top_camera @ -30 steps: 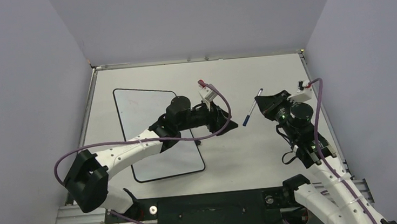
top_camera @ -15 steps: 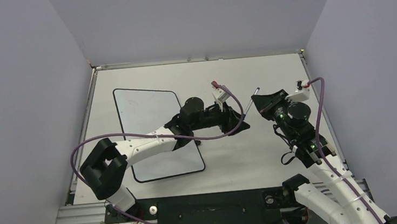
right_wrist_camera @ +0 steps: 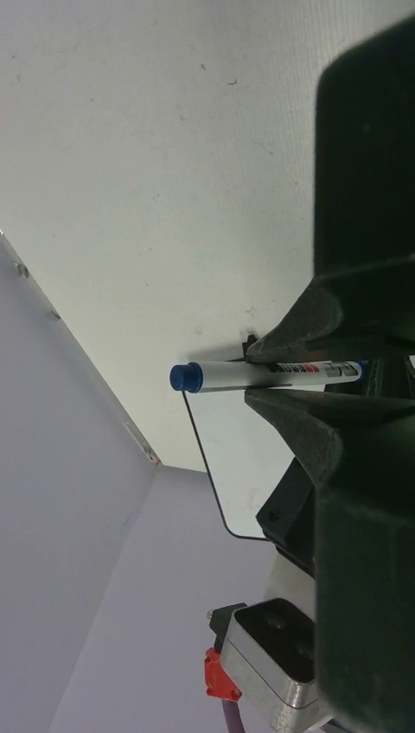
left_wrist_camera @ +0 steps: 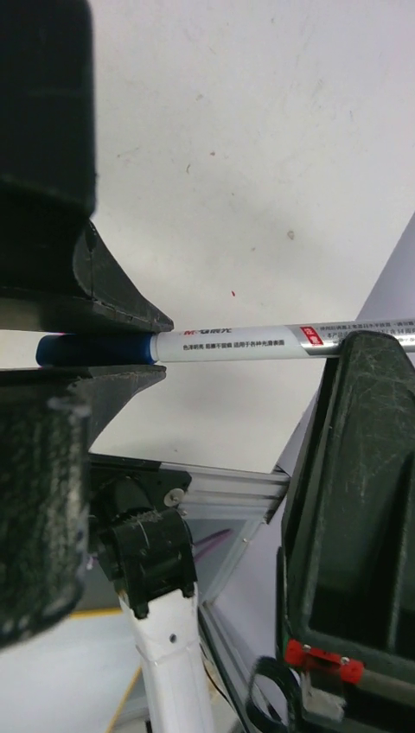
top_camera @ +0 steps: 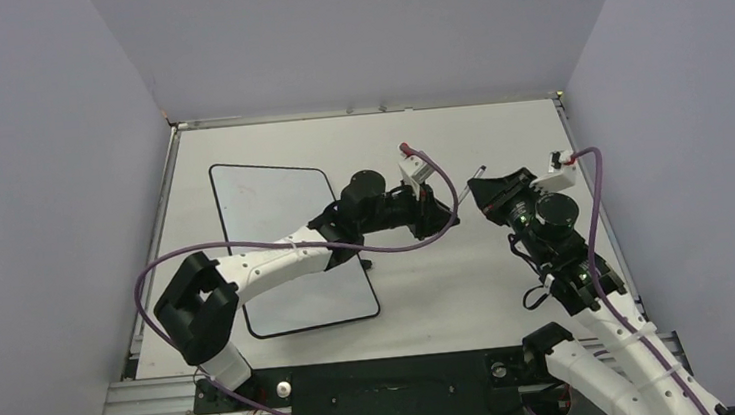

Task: Write a sentence on the whiteboard
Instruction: Pass from the right arm to the left, then pass from the left arm to the right

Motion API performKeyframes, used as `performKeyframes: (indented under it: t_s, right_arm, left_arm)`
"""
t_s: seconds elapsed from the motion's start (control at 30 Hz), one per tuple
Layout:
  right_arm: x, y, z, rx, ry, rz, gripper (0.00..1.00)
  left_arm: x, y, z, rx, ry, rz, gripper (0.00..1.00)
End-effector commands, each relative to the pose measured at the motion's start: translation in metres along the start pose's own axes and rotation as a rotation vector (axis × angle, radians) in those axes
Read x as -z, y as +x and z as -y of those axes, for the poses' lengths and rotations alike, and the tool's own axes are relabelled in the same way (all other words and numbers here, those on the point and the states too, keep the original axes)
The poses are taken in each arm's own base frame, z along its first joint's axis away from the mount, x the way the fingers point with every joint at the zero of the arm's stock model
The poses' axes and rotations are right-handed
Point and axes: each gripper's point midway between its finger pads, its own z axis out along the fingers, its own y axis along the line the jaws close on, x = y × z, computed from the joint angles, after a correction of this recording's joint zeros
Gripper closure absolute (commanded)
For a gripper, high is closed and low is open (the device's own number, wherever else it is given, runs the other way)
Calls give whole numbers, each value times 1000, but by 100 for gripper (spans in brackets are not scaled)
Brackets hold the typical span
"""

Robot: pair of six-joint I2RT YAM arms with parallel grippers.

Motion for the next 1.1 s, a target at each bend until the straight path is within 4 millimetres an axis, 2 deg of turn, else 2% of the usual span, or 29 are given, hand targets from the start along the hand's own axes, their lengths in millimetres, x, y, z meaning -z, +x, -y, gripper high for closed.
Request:
performKeyframes:
  t_s: [0.0,0.03,0.1,0.17,0.3,0.5,0.6,0.77,0.83,1.07]
  right_arm:
    - [16,-3,-31,89,-149,-21,75]
    - [19,-3,-30,128,-156,-25,59]
    - [25,0,-28,190,-169,-44,46]
    - [30,3,-29,239,-189,-73,44]
    - [41,18,-42,288,-305,-175,53]
    - [53,52,-61,286,-505,-373,59]
    - [57,56,-74,267,-589,-408,65]
    - [56,63,-82,228,-649,-450,71]
    - [57,64,-91,194,-696,-458,75]
    - [58,82,-90,159,-730,-533,78]
  left_arm:
    - [14,-18,26,-140,76,-46,100]
    - [19,-13,29,-153,92,-80,100]
    - [28,-12,34,-174,124,-123,100]
    - [38,-10,39,-199,156,-164,100]
    - [57,-5,41,-235,173,-253,100]
    - [83,-17,56,-261,253,-267,100]
    - [91,-18,59,-274,271,-275,100]
    - [96,-22,61,-300,283,-278,100]
    - [96,-24,62,-310,281,-270,100]
    - [96,-34,62,-336,282,-248,100]
